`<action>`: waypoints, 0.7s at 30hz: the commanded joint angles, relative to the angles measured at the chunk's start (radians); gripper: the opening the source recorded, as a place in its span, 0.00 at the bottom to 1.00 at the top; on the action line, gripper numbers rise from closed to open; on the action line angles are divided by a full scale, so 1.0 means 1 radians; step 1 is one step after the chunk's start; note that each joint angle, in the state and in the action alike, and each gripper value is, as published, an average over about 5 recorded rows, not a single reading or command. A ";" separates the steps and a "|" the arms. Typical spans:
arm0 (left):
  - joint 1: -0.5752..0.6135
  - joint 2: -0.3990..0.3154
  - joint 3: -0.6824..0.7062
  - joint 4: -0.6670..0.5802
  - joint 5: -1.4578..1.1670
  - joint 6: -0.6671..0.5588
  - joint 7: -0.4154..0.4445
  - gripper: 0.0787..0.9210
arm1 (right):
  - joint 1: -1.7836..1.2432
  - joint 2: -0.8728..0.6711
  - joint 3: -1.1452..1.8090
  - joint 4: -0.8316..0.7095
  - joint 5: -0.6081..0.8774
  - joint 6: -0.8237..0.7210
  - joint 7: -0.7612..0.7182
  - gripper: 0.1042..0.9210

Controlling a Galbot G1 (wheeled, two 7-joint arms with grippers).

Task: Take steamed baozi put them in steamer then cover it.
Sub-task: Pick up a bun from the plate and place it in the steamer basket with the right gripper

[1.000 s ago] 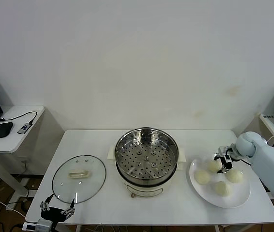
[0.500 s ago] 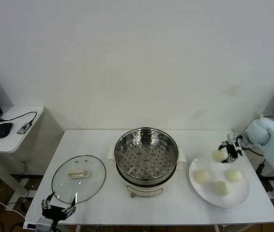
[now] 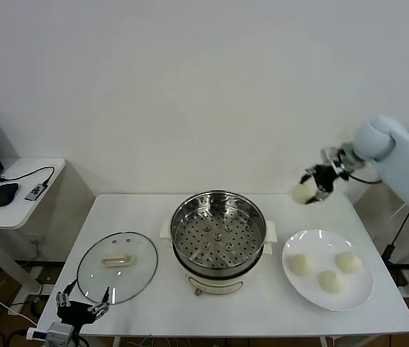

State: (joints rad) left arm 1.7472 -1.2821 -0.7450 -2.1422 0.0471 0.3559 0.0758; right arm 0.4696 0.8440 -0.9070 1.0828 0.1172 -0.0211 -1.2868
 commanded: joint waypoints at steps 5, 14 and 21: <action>0.010 -0.008 -0.006 -0.017 0.002 0.002 -0.006 0.88 | 0.151 0.302 -0.128 -0.204 0.122 0.474 -0.118 0.65; 0.026 -0.030 -0.001 -0.021 0.018 0.000 -0.010 0.88 | 0.081 0.386 -0.161 -0.156 0.097 0.753 -0.098 0.65; 0.045 -0.026 -0.008 -0.029 0.026 -0.001 -0.009 0.88 | 0.053 0.423 -0.188 -0.129 0.024 0.850 -0.098 0.65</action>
State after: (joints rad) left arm 1.7846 -1.3080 -0.7526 -2.1673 0.0703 0.3549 0.0657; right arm 0.5306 1.1806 -1.0487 0.9494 0.1799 0.6107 -1.3739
